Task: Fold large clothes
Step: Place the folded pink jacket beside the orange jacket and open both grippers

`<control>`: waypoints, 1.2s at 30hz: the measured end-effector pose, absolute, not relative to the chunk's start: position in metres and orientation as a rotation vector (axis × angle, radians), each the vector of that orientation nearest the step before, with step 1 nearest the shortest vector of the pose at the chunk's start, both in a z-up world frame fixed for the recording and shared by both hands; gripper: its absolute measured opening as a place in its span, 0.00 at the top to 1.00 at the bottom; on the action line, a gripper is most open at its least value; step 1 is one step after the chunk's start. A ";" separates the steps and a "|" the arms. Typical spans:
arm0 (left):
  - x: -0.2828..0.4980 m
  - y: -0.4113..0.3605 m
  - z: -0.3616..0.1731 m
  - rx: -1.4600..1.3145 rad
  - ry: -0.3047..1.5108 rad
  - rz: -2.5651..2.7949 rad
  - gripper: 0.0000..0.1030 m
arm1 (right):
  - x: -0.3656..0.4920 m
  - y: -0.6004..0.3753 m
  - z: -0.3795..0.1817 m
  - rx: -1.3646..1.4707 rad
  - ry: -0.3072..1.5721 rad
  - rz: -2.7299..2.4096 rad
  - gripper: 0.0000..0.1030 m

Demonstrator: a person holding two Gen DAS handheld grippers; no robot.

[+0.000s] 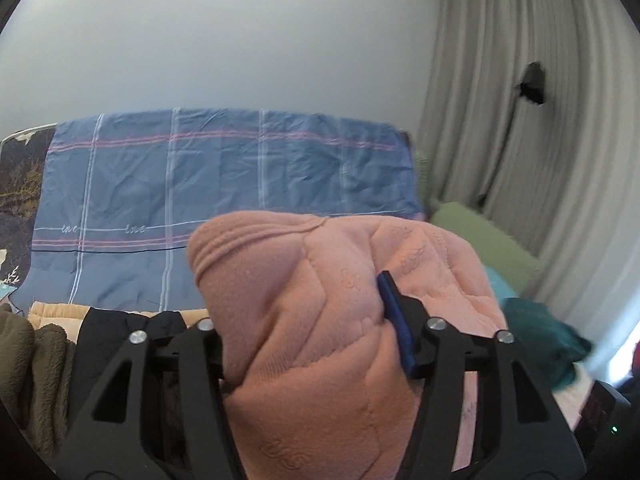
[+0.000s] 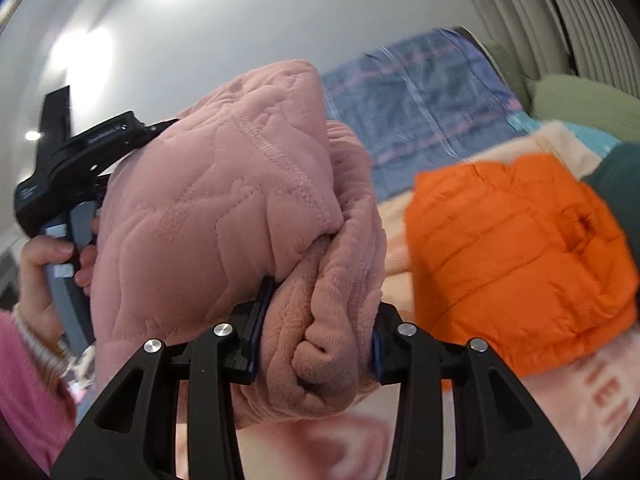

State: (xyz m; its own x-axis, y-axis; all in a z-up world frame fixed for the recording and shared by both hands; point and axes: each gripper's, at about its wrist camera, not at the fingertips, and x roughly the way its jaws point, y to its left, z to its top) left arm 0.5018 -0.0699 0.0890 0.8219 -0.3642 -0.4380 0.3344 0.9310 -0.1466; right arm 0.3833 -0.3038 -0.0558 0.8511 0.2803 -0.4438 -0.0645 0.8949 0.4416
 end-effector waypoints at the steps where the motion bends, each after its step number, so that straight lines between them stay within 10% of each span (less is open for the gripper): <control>1: 0.511 -0.073 0.074 -0.049 0.482 -0.309 0.25 | 0.395 -0.301 -0.067 0.401 0.541 0.156 0.60; 9: 0.540 -0.092 -0.070 0.057 0.728 -0.262 0.17 | 0.432 -0.283 -0.140 0.247 0.670 0.063 0.54; 36: 0.268 -0.080 -0.031 0.131 0.643 -0.458 0.02 | 0.159 -0.265 -0.028 -0.008 0.470 0.039 0.02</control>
